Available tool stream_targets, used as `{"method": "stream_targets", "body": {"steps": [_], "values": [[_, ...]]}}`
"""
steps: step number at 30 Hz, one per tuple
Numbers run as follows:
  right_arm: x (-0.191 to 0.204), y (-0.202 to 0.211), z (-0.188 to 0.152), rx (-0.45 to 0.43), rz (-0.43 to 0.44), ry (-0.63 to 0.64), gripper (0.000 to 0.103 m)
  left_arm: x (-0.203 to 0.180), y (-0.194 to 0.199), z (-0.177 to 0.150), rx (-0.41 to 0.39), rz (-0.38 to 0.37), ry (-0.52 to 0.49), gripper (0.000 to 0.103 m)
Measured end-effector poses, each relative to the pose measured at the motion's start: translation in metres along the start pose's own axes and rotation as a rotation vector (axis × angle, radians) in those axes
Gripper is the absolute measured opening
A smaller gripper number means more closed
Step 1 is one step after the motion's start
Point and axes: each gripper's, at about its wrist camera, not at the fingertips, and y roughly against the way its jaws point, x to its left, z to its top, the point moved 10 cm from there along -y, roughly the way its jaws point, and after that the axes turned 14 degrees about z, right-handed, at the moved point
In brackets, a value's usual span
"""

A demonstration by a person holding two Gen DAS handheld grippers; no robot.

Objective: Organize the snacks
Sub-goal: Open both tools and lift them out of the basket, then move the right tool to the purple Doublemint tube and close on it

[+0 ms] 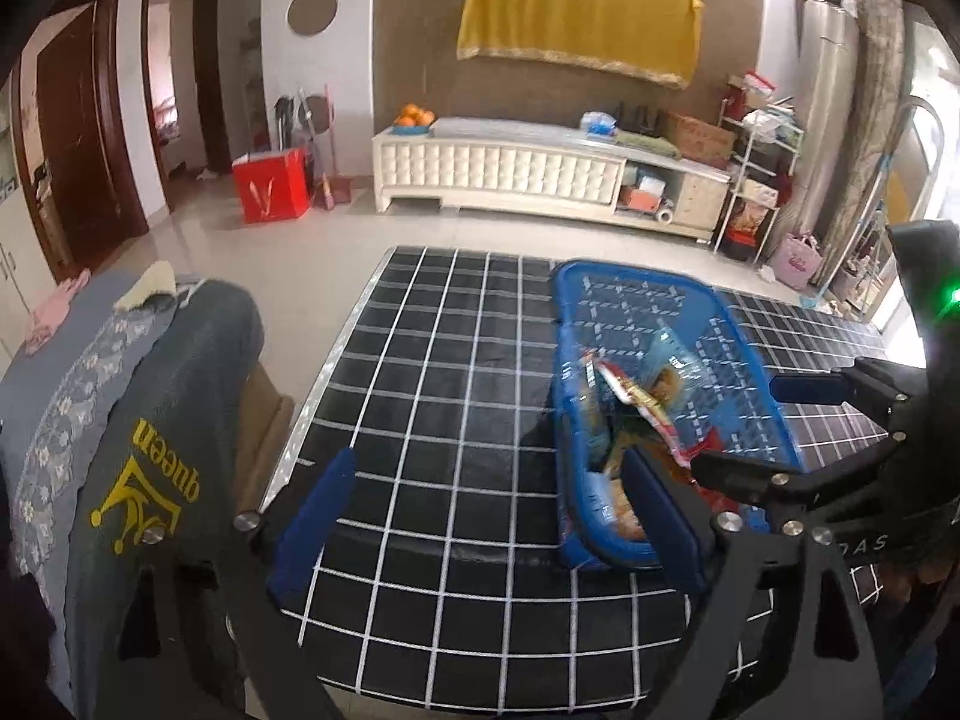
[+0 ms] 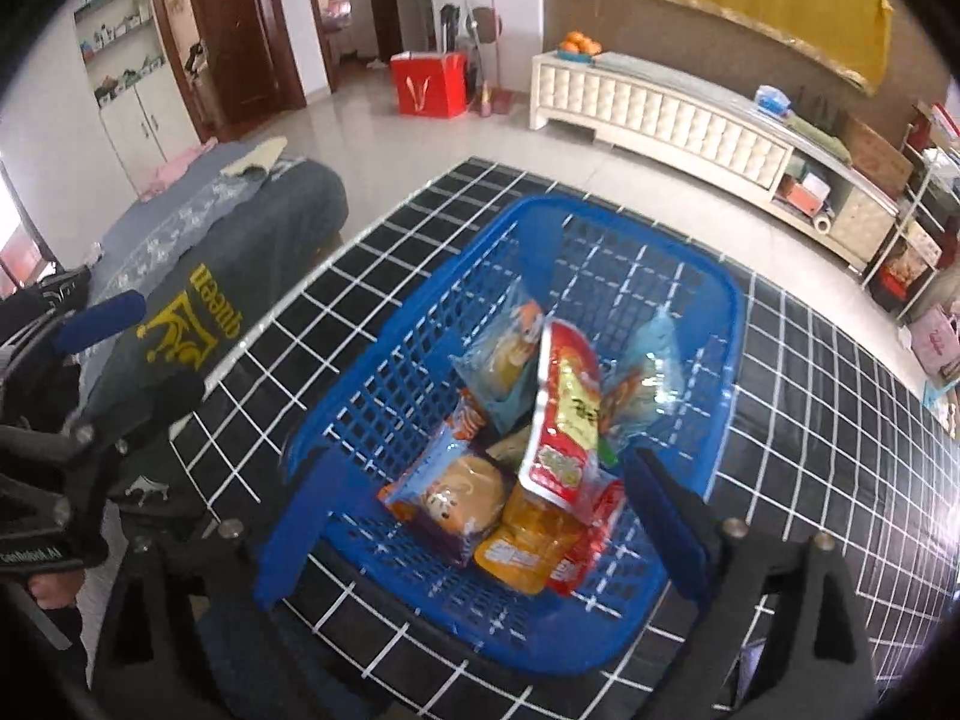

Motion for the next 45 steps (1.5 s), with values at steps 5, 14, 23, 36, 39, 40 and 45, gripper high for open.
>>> {"method": "stream_targets", "body": {"steps": [5,14,23,36,39,40,45], "values": [[-0.005,0.034,-0.005,-0.061,-0.012,-0.035,0.099,-0.017,0.024,0.012,-0.069,-0.003,-0.021,0.103],[-0.027,0.104,-0.021,-0.186,-0.086,-0.042,0.103,-0.059,0.059,0.020,-0.118,-0.041,-0.067,0.103],[-0.055,0.153,-0.052,-0.259,-0.106,-0.110,0.103,-0.110,0.094,0.018,-0.156,-0.092,-0.098,0.103],[-0.101,0.181,-0.106,-0.258,-0.140,-0.207,0.103,-0.182,0.108,-0.009,-0.131,-0.151,-0.178,0.103],[-0.114,0.178,-0.123,-0.236,-0.145,-0.226,0.103,-0.197,0.102,-0.020,-0.097,-0.169,-0.177,0.103],[-0.119,0.176,-0.128,-0.227,-0.146,-0.233,0.103,-0.203,0.100,-0.025,-0.083,-0.174,-0.176,0.103],[-0.133,0.158,-0.155,-0.166,-0.105,-0.251,0.103,-0.221,0.086,-0.047,-0.018,-0.141,-0.158,0.103]]}}
